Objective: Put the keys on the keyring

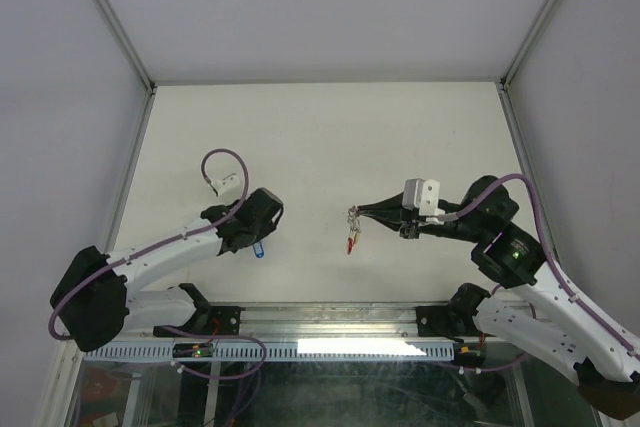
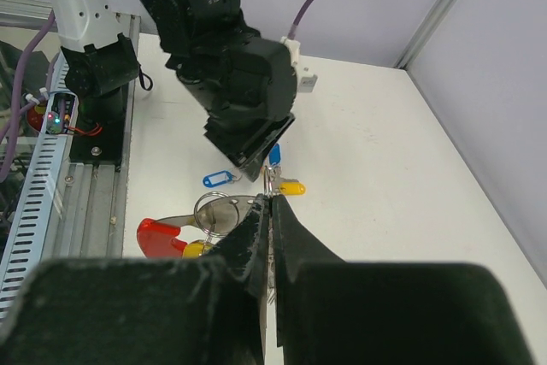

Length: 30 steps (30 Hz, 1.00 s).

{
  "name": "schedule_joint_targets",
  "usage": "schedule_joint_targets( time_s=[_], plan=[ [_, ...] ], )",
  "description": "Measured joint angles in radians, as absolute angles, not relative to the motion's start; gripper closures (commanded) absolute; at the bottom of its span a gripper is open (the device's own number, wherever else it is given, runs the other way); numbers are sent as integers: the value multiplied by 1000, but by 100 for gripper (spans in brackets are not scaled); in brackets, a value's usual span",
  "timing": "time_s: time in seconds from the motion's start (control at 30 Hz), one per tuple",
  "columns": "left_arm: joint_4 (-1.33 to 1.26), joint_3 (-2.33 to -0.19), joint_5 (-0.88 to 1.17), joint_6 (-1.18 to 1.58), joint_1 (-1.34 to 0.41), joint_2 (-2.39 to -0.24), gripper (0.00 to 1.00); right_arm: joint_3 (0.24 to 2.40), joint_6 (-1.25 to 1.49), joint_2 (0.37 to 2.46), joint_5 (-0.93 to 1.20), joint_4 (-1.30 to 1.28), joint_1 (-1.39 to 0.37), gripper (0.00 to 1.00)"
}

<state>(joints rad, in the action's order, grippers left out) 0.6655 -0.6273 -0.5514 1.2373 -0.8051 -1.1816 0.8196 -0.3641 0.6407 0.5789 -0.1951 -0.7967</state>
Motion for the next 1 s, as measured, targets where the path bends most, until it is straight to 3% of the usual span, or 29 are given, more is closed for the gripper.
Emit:
schedule_joint_targets(
  time_s=[0.4, 1.0],
  plan=[
    [551, -715, -430, 799, -443, -1179, 59, 820, -346, 640, 561, -225, -797, 100],
    [393, -670, -207, 633, -424, -1291, 62, 820, -326, 641, 560, -231, -797, 100]
  ],
)
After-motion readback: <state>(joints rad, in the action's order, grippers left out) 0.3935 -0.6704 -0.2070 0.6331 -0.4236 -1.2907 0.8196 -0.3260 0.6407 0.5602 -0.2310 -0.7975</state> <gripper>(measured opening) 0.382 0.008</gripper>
